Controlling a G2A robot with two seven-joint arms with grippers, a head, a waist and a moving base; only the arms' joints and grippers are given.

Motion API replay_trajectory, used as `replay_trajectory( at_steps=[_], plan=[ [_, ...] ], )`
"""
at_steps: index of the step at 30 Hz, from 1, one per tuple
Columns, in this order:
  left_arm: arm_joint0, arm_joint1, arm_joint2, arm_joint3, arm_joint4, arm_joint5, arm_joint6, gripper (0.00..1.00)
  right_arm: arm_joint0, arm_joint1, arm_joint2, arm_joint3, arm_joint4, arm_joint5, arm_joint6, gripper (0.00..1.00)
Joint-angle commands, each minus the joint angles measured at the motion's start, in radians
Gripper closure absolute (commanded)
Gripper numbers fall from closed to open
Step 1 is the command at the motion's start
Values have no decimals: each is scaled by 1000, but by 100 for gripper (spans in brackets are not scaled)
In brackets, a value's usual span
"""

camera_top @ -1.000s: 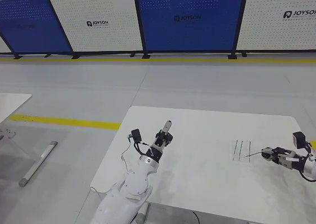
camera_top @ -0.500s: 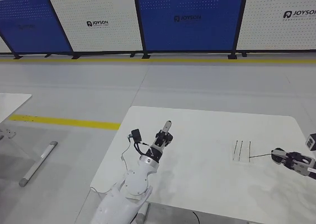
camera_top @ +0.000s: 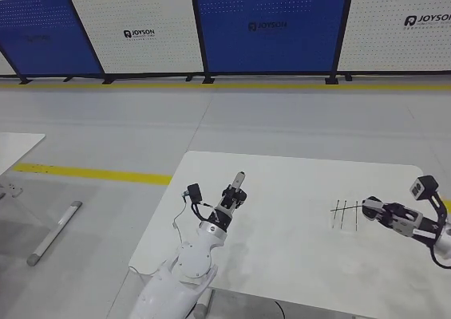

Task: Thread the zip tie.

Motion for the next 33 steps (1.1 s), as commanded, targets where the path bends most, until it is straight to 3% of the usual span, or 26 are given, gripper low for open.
replay_trajectory(
  at_steps=[1, 3, 7, 19, 22, 24, 27, 29, 33],
  plan=[
    [0, 0, 0, 0, 0, 0, 0, 0, 2, -6, -44, -52, -12, 24, -60, 100],
    [0, 0, 0, 0, 0, 0, 0, 0, 8, -17, -113, -94, -8, 53, -96, 100],
    [0, 0, 0, 0, 0, 0, 0, 0, 41, -41, -251, -104, -55, 79, -207, 100],
    [0, 0, 0, 0, 0, 0, 0, 0, 39, -44, -256, -96, -38, 78, -228, 100],
    [0, 0, 0, 0, 0, 0, 0, 0, 8, -56, -258, -68, 48, -1, -339, 100],
    [0, 0, 0, 0, 0, 0, 0, 0, -6, -71, -290, -41, 136, -76, -368, 100],
    [0, 0, 0, 0, 0, 0, 0, 0, 3, -93, -357, 2, 170, -158, -431, 100],
    [-1, 0, 2, -1, 2, 1, -2, 0, 17, -102, -388, 25, 163, -172, -462, 100],
    [-13, -4, 18, 7, 54, 10, 30, 0, 17, -102, -388, 25, 163, -172, -462, 100]
  ],
)
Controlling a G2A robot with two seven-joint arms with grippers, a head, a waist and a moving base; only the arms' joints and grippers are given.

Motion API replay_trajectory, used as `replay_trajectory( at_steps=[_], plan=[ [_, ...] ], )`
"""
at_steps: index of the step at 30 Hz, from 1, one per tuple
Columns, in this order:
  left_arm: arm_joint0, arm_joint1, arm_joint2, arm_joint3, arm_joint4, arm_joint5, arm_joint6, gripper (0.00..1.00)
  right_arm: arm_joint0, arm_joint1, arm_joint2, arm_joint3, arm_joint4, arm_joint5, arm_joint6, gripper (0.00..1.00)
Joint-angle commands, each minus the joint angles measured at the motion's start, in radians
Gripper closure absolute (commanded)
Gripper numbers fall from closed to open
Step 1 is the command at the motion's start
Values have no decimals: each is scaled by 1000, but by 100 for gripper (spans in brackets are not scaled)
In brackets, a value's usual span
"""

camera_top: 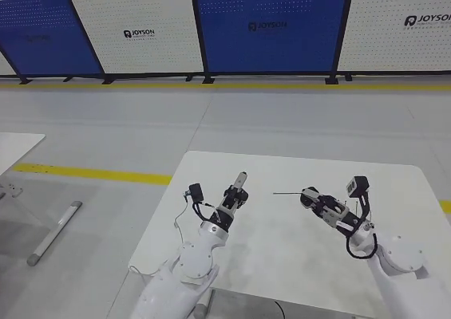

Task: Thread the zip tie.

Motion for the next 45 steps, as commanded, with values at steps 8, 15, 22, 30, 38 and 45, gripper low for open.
replay_trajectory(
  at_steps=[8, 15, 22, 30, 38, 45],
  plan=[
    [-12, -6, 4, 26, 71, 34, 111, 0, 0, 0, 1, -1, 0, 1, 1, 100],
    [-11, -4, 64, 31, 163, 30, -7, 0, -23, -9, -1, -33, 21, -3, -94, 100],
    [-42, -15, 136, 46, 109, 22, -114, 0, -6, -22, -38, -22, 21, 18, -126, 100],
    [-42, -15, 136, 46, 109, 22, -114, 0, -6, -22, -38, -22, 21, 18, -126, 100],
    [-91, -33, 174, 54, -30, 17, -153, 0, 0, -32, -67, -26, -11, 32, -135, 100],
    [-109, -39, 183, 74, -52, 8, -130, 0, 5, -34, -71, -21, -6, 30, -130, 100]
  ],
)
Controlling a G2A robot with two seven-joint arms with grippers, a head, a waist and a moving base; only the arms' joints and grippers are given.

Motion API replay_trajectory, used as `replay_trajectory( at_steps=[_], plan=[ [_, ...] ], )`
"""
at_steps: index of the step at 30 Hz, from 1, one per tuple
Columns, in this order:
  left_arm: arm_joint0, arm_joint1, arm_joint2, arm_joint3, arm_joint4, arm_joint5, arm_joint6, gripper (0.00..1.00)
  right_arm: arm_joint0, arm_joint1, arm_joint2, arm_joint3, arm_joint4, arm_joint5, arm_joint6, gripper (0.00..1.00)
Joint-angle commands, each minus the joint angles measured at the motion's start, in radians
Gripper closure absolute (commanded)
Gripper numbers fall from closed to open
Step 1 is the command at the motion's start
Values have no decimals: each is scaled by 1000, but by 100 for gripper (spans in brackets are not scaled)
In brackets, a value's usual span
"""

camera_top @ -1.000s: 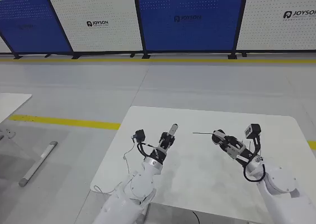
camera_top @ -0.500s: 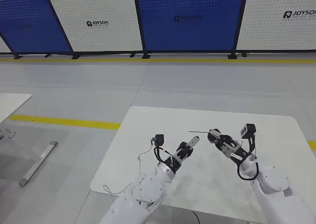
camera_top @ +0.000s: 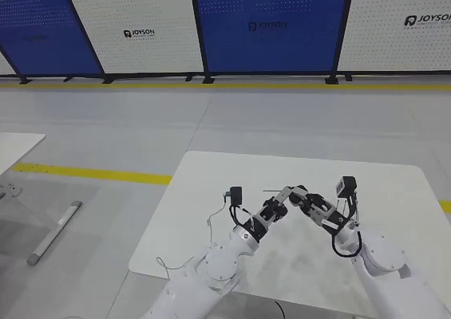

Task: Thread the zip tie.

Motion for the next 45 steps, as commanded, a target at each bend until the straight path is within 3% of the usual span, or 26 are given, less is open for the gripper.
replay_trajectory(
  at_steps=[1, 5, 11, 12, 13, 15, 16, 19, 24, 32, 34, 38, 43, 45],
  plan=[
    [0, 0, 0, 0, 0, 0, 0, 0, 0, 0, 0, 0, 0, 0, 0, 100],
    [1, 0, 4, 0, -7, 5, -15, 0, 0, 0, 0, 0, 0, 0, 0, 100],
    [-31, -6, -5, 43, -32, 0, -4, 0, 0, 0, 0, 0, 0, 0, 0, 100],
    [-35, -7, -6, 48, -41, -3, -6, 9, 0, 0, 0, 0, 0, 0, 0, 100],
    [-39, -7, -6, 53, -47, -7, -8, 49, 0, 0, 0, 0, 0, 0, 0, 100],
    [-43, -9, -7, 60, -66, -15, -13, 56, 0, 0, 0, 0, 0, 0, 0, 100],
    [-45, -10, -7, 63, -70, -17, -16, 71, 0, 0, 0, 0, 0, 0, 0, 100],
    [-50, -11, -8, 71, -94, -22, -39, 82, 0, 0, 0, 0, 0, 0, 0, 100],
    [-48, -11, -13, 69, -93, -27, -40, 84, 0, 0, 0, 0, 0, 0, 0, 100],
    [-45, -12, -19, 74, -101, -38, -40, 95, 0, 0, 0, 0, 0, 0, 0, 100],
    [-46, -13, -19, 76, -103, -39, -37, 93, 0, 0, 0, 0, 0, 0, 0, 100],
    [-47, -14, -19, 79, -103, -38, -35, 100, 0, 0, 0, 0, 0, 0, 0, 100],
    [-46, -15, -19, 79, -105, -41, -35, 100, 0, 0, 0, 0, 0, 0, 0, 100],
    [-45, -15, -21, 79, -99, -41, -32, 88, 0, 0, 0, 0, 0, 0, 0, 100]
  ],
)
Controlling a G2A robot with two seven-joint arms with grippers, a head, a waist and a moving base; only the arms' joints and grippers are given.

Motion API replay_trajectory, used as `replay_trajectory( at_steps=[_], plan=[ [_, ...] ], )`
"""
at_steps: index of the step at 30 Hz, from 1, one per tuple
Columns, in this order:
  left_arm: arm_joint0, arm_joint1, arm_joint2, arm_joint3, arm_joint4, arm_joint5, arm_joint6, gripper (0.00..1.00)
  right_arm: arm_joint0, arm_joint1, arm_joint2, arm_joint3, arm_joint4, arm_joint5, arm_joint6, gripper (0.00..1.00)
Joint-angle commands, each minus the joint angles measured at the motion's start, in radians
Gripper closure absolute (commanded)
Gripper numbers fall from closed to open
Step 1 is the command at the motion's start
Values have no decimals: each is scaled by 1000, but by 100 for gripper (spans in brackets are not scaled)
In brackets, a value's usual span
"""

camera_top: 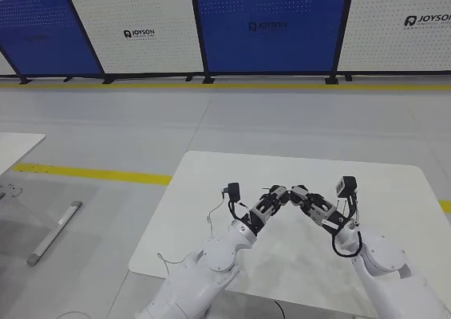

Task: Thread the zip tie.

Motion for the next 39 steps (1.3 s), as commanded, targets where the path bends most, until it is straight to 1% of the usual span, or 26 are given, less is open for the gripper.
replay_trajectory(
  at_steps=[1, 5, 6, 7, 8, 9, 10, 11, 12, 13, 14, 16, 20, 32, 33, 34, 35, 36, 37, 39],
  plan=[
    [1, 0, -3, -1, 4, -1, 5, 82, 0, 0, 0, 0, 0, 0, 0, 100],
    [5, 0, -12, -3, -2, -6, 15, 74, 0, 0, 0, 0, 0, 0, 0, 100],
    [5, 0, -13, -4, -2, -6, 13, 70, 0, 0, 0, 0, 0, 0, 0, 100],
    [6, 0, -15, -5, -2, -6, 13, 69, 0, 0, 0, 0, 0, 0, 0, 100],
    [7, 0, -16, -5, -1, -6, 13, 64, 0, 0, 0, 0, 0, 0, 0, 100],
    [8, 1, -18, -6, 1, -5, 14, 62, 0, 0, 0, 0, 0, 0, 0, 100],
    [9, 1, -20, -6, 5, -4, 18, 64, 0, 0, 0, 0, 0, 0, 0, 100],
    [10, 1, -21, -7, 5, -4, 20, 63, 0, 0, 0, 0, 0, 0, 0, 100],
    [10, 1, -22, -8, 4, -5, 20, 64, 0, 0, 0, 0, 0, 0, 0, 100],
    [10, 0, -24, -7, 5, -6, 23, 70, 0, 0, 0, 0, 0, 0, 0, 100],
    [10, 0, -24, -7, 5, -7, 25, 73, 0, 0, 0, 0, 0, 0, 0, 100],
    [10, 0, -26, -7, 5, -8, 25, 85, 0, 0, 0, 0, 0, 0, 0, 100],
    [11, 0, -29, -6, 5, -8, 22, 100, 0, 0, 0, 0, 0, 0, 0, 100],
    [8, -2, -26, 3, 11, -1, 12, 100, 0, 0, 0, 0, 0, 0, 0, 100],
    [9, -2, -27, 3, 8, -3, 11, 97, 0, 0, 0, 0, 0, 0, 0, 100],
    [9, -2, -27, 3, 8, -4, 7, 81, 0, 0, 0, 0, 0, 0, 0, 100],
    [9, -2, -28, 3, 8, -5, 5, 62, 0, 0, 0, 0, 0, 0, 0, 100],
    [10, -2, -29, 2, 9, -5, 3, 58, 0, 0, 0, 0, 0, 0, 0, 100],
    [11, -2, -29, 0, 11, -7, 3, 58, 0, 0, 0, 0, 0, 0, 0, 100],
    [14, -2, -30, -3, 11, -11, 2, 61, 0, 0, 0, 0, 0, 0, 0, 100]
  ],
)
